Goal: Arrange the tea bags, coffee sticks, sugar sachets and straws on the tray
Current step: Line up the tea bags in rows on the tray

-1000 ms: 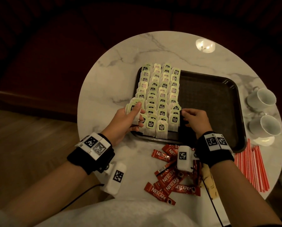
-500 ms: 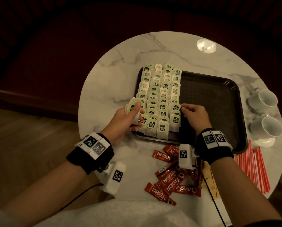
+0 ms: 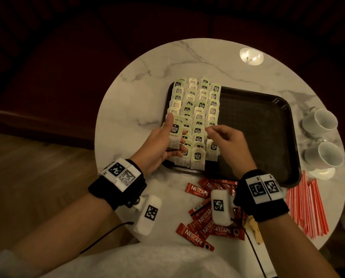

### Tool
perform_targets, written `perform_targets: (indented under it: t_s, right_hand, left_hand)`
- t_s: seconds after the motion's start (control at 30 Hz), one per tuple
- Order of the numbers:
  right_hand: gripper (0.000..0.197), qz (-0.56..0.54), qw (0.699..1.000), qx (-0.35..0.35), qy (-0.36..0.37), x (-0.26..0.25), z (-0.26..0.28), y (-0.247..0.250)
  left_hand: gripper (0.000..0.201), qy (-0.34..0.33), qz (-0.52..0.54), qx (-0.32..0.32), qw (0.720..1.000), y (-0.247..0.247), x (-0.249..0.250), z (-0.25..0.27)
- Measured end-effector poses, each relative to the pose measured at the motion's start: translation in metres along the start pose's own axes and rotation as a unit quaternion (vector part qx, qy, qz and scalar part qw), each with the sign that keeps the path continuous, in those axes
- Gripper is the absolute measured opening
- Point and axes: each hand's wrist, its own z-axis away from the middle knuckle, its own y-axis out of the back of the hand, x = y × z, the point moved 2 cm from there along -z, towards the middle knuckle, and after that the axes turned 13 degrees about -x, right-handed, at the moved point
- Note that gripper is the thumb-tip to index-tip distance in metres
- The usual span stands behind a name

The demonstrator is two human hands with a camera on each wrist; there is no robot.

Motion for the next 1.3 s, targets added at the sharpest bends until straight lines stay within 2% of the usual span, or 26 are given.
perform_targets:
  t_s: [0.1,0.17,0.4,0.63,0.77,0.83,0.93,1.07,1.2,1.3]
  right_hand:
    - [0.021,-0.009,0.998,-0.060,0.034,-0.013,0.009,-0.017]
    - [0.018,-0.007,0.995,-0.076,0.059,-0.018,0.012,-0.024]
    - [0.009,-0.013,0.994,-0.047,0.093,-0.019,0.015,-0.032]
    - [0.012,-0.029,0.991,-0.069,0.110,-0.019,0.013,-0.031]
    - [0.011,-0.029,0.991,-0.063,0.118,-0.017,0.012,-0.022]
    - [0.009,-0.012,0.990,-0.065,0.124,-0.016,0.011,-0.017]
    - [0.007,0.007,0.989,-0.073,0.126,-0.013,0.011,-0.012]
    - [0.008,-0.018,0.990,-0.071,0.122,-0.012,0.013,-0.011]
    - [0.017,-0.008,0.991,-0.072,0.114,-0.010,0.015,-0.013]
    - [0.015,-0.006,0.992,-0.070,0.106,-0.006,0.015,-0.013]
  left_hand:
    - [0.059,0.001,-0.005,-0.020,1.000,-0.005,-0.001,0.000]
    - [0.058,0.000,-0.015,-0.036,0.999,-0.009,-0.002,0.002]
    - [0.064,-0.001,-0.031,-0.041,0.999,-0.013,-0.007,-0.001]
    - [0.064,-0.025,-0.013,-0.037,0.999,-0.010,-0.007,-0.003]
    - [0.061,-0.068,-0.090,-0.008,0.994,-0.001,-0.006,-0.005]
    - [0.055,-0.088,-0.131,0.002,0.987,0.003,-0.004,-0.005]
    - [0.031,-0.120,-0.168,0.012,0.978,0.005,-0.001,-0.003]
    - [0.023,-0.159,-0.192,0.012,0.968,0.006,-0.001,-0.005]
    - [0.018,-0.157,-0.162,-0.011,0.974,0.000,0.000,-0.002]
    - [0.018,-0.125,-0.130,-0.007,0.984,0.002,-0.006,-0.004]
